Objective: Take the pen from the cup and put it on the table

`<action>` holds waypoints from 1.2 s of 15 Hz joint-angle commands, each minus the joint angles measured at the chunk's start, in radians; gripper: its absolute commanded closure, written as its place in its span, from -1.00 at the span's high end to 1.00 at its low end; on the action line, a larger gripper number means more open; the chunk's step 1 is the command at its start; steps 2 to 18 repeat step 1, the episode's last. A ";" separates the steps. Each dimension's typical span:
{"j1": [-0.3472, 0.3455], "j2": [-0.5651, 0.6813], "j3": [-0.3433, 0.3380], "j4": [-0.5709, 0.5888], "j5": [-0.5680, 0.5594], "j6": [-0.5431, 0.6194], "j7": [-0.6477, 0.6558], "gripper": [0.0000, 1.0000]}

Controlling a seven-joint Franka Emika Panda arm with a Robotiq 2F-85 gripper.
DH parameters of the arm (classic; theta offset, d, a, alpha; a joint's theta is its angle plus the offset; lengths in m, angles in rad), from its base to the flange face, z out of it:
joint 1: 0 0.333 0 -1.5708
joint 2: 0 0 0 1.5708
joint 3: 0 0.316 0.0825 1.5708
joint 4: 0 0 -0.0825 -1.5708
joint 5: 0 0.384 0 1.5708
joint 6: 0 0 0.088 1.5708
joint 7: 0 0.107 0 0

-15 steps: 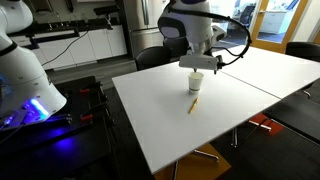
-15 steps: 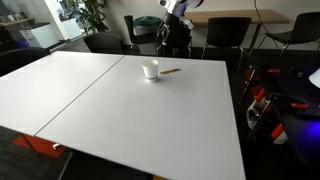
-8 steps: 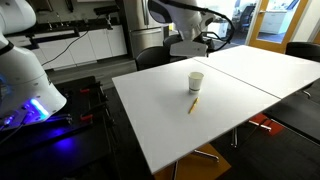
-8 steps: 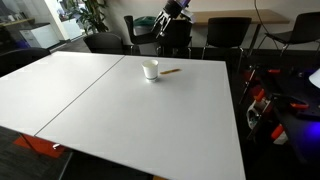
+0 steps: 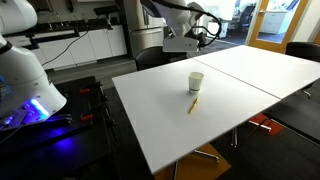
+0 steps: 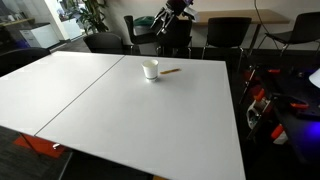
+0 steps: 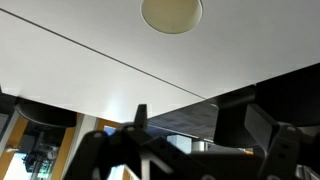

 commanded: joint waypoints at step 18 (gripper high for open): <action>-0.001 -0.001 0.001 -0.001 0.000 0.000 0.000 1.00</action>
